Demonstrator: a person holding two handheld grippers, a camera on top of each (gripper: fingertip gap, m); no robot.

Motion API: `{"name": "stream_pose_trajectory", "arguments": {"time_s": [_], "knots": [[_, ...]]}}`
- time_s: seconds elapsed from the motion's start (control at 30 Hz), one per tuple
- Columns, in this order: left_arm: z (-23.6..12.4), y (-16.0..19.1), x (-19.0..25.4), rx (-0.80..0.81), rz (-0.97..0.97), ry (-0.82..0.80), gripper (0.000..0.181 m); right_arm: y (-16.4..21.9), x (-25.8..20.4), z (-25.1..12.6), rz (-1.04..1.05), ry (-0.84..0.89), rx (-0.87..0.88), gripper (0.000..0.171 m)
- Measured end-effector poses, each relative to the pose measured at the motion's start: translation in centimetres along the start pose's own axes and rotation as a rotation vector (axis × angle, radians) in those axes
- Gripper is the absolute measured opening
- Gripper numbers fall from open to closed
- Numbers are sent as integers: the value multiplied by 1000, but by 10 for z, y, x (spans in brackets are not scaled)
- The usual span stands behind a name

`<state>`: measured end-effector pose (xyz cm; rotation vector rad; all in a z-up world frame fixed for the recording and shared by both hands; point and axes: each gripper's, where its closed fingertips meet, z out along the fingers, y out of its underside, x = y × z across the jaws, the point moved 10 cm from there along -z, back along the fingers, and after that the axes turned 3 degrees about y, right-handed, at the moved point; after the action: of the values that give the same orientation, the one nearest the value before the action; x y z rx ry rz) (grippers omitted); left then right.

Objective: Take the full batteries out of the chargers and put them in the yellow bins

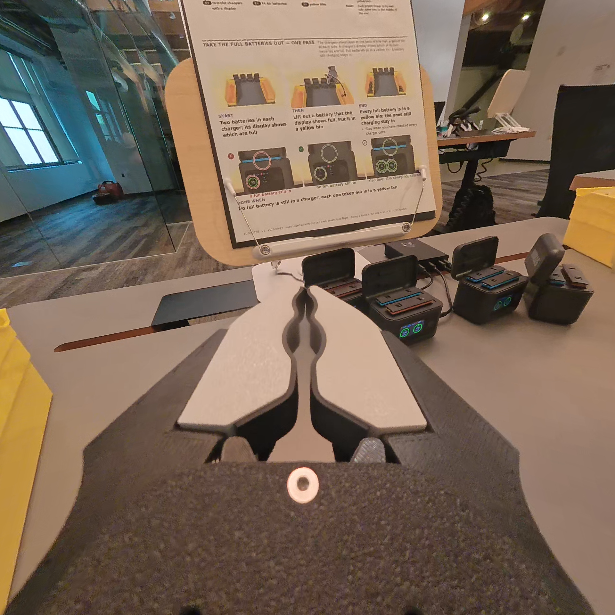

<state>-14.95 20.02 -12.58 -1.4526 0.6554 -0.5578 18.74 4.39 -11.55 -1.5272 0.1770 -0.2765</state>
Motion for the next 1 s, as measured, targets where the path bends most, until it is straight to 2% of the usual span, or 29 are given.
{"name": "stream_pose_trajectory", "arguments": {"time_s": [0.53, 1.0], "knots": [[3, 3, 3, -49, 16, 1, 0, 2, -7, 1, -25, -21, -7, 0], [30, 22, 18, -254, 55, 58, 0, 11, -34, 3, -108, -148, -35, 0]]}}
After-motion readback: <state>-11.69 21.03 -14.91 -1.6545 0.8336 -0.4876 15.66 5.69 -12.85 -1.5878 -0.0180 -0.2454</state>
